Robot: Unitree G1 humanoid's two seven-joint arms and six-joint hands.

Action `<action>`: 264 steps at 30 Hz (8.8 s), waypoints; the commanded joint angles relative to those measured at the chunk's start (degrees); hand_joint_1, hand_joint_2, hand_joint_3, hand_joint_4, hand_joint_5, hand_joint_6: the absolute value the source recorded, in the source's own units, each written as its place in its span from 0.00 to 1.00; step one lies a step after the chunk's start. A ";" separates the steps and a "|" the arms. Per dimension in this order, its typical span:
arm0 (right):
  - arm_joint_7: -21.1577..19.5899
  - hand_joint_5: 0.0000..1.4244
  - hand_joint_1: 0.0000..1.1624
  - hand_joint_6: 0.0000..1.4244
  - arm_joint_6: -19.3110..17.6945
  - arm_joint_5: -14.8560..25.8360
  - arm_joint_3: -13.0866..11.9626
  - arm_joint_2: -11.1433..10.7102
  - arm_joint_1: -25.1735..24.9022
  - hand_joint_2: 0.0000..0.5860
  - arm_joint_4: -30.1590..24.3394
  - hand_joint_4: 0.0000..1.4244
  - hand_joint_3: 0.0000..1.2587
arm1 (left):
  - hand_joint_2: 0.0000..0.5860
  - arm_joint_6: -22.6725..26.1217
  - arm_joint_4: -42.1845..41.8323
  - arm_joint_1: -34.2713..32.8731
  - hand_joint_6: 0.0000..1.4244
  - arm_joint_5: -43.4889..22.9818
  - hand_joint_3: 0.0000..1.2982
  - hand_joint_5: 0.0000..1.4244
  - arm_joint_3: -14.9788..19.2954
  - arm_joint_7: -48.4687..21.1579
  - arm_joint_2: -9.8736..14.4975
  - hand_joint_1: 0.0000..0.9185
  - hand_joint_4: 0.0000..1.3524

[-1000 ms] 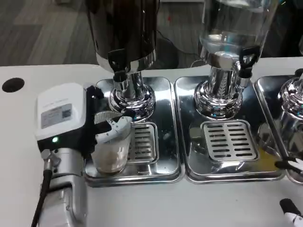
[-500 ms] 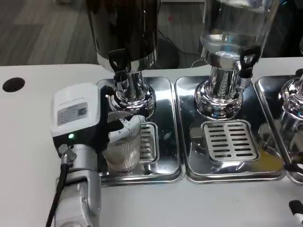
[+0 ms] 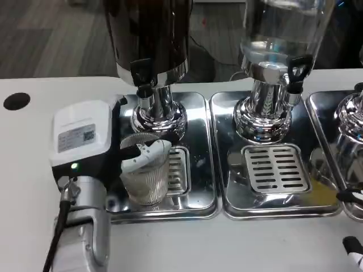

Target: Grasp the cup under the faucet to collect the drink, then remove the cup.

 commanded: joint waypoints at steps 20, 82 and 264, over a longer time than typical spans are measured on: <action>0.44 0.08 0.48 0.02 -1.60 0.95 0.40 0.81 0.55 0.65 -0.45 0.10 0.20 | 0.02 -0.40 -5.26 6.24 0.63 2.85 0.19 0.42 -1.59 -6.58 1.20 0.20 0.25; 3.14 0.08 0.47 0.07 -7.33 4.02 1.24 0.39 1.43 0.63 3.99 0.09 0.17 | 0.18 -0.72 3.76 -1.17 0.73 1.25 0.36 0.58 0.12 2.44 -1.50 0.33 0.43; -1.36 0.08 0.49 0.00 -11.93 -8.16 -8.30 0.05 2.19 0.62 -5.30 0.09 0.20 | 0.07 -8.18 -22.32 7.28 0.64 -5.50 0.26 0.56 -0.34 -11.86 -4.86 0.06 0.22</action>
